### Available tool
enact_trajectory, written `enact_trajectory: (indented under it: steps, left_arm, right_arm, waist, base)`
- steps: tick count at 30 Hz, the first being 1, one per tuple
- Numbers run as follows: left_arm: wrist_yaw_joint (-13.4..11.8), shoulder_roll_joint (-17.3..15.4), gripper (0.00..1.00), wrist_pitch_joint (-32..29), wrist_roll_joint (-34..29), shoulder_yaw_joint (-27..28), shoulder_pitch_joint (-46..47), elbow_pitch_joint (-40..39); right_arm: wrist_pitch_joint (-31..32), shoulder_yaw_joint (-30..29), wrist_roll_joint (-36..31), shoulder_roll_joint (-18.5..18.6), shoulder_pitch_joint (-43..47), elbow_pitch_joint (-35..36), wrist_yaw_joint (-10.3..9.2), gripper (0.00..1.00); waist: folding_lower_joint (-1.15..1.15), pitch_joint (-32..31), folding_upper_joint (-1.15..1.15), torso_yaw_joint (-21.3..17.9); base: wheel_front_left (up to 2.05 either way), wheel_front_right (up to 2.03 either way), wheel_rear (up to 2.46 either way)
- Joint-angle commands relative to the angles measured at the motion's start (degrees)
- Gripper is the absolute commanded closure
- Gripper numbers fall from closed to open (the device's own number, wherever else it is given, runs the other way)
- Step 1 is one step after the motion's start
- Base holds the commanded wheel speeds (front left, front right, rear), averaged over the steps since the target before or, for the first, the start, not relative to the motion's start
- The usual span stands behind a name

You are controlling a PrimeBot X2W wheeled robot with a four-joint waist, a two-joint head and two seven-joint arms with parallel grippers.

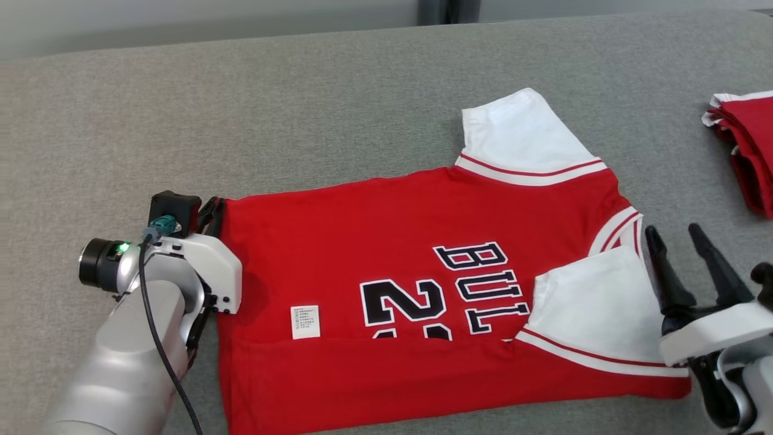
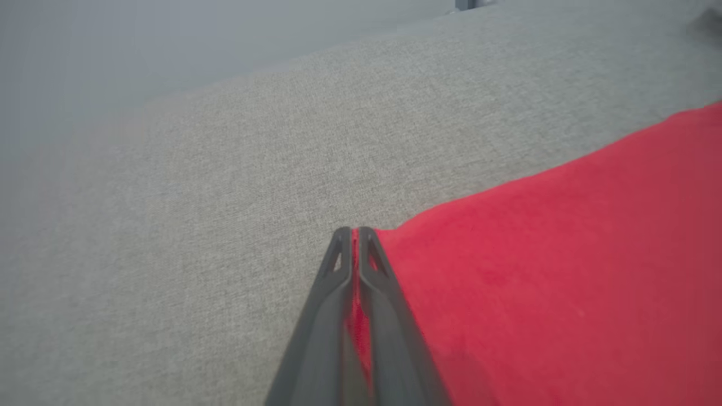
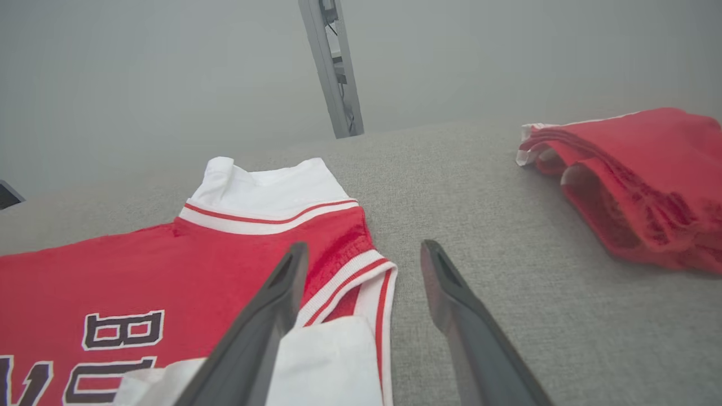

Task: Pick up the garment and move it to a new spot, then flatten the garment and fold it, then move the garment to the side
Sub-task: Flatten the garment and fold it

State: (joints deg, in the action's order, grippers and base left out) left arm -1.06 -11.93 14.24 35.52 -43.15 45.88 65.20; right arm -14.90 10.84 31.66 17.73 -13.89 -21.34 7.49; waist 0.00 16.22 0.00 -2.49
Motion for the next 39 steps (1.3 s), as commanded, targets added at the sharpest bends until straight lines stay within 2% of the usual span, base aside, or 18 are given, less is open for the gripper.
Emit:
enact_trajectory:
  steps: [1,8,14,15,17,22,29,39]
  left_arm:
    - [0.25,0.16,1.00,0.56,-0.36,-0.09,-0.63,-1.04]
    - [-0.18,2.90,1.00,0.91,-2.32,0.12,-1.53,-8.60]
    - [-0.68,5.15,1.00,0.93,-4.74,0.37,-1.83,-14.20]
    - [-0.68,5.15,1.00,0.93,-4.74,0.37,-1.83,-14.20]
    - [-0.28,6.03,1.00,0.93,-5.30,0.11,-1.86,-14.84]
    - [0.27,8.02,1.00,0.93,-5.74,-0.09,-0.94,-16.26]
    - [-0.27,8.74,1.00,0.94,-7.04,0.46,-0.44,-19.15]
    - [0.01,8.85,1.00,0.95,-6.62,-0.05,-1.23,-21.20]
  right_arm:
    - [-0.38,0.09,-0.19,1.30,-2.11,-0.31,0.00,0.00]
    - [5.16,2.75,2.14,5.03,-14.72,-4.47,0.00,0.00]
    - [13.36,6.11,6.12,7.74,-27.19,-15.64,-0.01,0.00]
    - [13.36,6.11,6.12,7.74,-27.19,-15.64,-0.01,0.00]
    - [16.22,5.55,9.38,7.24,-30.57,-20.21,0.02,0.00]
    - [20.73,8.47,11.39,9.93,-37.29,-27.78,0.00,0.00]
    - [22.91,14.33,10.67,12.71,-43.27,-33.84,0.00,0.00]
    - [24.31,19.54,12.77,13.21,-47.07,-38.84,0.00,0.00]
  waist:
    - [0.00,-0.11,0.00,1.85]
    - [0.00,1.87,0.00,7.47]
    - [0.00,4.60,0.00,12.59]
    - [0.00,4.60,0.00,12.59]
    - [0.00,5.18,0.00,14.22]
    - [0.00,6.82,0.00,17.54]
    - [0.00,8.77,0.00,19.54]
    - [0.00,9.56,0.00,19.66]
  base:
    - [0.00,0.00,0.00]
    - [0.00,0.00,0.00]
    - [0.00,0.00,0.00]
    - [0.00,0.00,0.00]
    - [0.00,0.00,0.00]
    - [0.00,0.00,0.00]
    - [0.00,0.00,0.00]
    - [0.00,0.00,0.00]
